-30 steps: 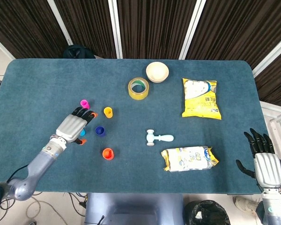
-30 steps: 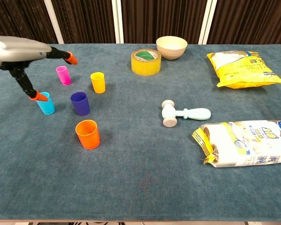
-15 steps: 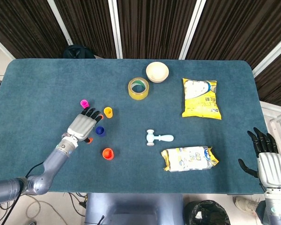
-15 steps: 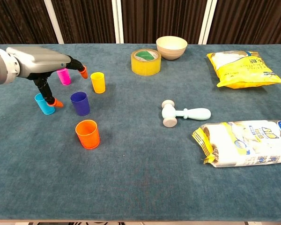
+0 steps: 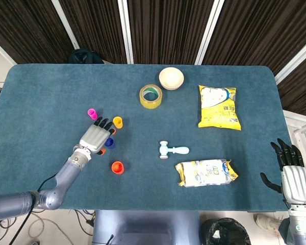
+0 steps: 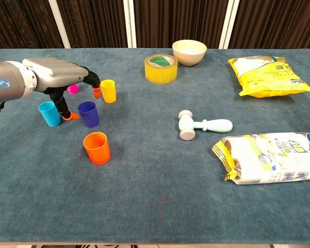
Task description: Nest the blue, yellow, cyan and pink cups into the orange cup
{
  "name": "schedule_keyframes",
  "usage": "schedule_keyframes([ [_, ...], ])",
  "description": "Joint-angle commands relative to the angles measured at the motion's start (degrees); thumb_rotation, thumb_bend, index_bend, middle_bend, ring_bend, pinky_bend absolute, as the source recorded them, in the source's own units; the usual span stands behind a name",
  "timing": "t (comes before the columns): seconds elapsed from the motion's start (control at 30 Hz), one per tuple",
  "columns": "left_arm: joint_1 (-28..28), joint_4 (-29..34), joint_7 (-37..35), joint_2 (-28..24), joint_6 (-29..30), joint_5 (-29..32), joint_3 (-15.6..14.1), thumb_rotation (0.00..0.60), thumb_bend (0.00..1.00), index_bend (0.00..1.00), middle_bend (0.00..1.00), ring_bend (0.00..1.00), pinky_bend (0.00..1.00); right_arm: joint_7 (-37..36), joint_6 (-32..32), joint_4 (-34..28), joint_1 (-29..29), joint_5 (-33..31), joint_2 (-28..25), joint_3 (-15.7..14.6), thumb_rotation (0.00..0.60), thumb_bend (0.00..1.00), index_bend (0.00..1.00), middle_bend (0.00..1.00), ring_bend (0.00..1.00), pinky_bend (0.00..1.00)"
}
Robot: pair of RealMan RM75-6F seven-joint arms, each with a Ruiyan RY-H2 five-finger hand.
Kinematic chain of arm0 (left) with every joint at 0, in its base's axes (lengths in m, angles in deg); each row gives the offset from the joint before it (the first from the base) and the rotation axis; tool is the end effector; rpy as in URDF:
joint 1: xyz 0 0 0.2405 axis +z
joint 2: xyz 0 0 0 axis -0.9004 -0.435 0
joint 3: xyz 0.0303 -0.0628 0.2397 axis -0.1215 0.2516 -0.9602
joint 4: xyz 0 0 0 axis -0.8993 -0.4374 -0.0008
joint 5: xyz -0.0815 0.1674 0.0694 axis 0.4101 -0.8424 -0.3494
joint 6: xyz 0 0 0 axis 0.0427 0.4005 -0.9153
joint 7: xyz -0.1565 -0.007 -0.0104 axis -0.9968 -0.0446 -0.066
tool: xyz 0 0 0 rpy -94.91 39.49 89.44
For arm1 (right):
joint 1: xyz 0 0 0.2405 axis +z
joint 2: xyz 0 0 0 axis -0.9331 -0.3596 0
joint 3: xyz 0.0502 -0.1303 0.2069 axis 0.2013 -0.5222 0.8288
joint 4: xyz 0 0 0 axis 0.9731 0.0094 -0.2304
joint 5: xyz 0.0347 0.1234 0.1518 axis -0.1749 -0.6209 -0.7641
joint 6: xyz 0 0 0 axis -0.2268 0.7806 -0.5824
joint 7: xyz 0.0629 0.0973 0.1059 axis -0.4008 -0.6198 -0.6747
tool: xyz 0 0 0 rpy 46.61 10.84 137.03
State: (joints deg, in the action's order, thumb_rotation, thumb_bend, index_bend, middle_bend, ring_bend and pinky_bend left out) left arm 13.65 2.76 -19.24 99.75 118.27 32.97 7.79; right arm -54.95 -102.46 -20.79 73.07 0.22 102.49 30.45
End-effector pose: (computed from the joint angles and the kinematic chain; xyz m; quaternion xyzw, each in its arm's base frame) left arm -0.1415 0.3642 -0.0058 -0.8141 -0.2999 -0.2159 0.4480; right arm -0.2953 -0.1992 0.1635 0.5490 -0.3843 0.4447 0.5943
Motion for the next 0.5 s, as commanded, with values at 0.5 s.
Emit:
schedule_keyframes([
  [0.5, -0.75, -1.1, -0.69, 0.82, 1.24, -0.6, -1.38, 0.6, 0.28, 0.42, 0.12, 0.0, 0.01, 0.06, 0.4, -0.1, 0.03, -0.36, 0.2, -0.01, 0.6, 0.32, 0.11, 0.04, 0.1, 0.0],
])
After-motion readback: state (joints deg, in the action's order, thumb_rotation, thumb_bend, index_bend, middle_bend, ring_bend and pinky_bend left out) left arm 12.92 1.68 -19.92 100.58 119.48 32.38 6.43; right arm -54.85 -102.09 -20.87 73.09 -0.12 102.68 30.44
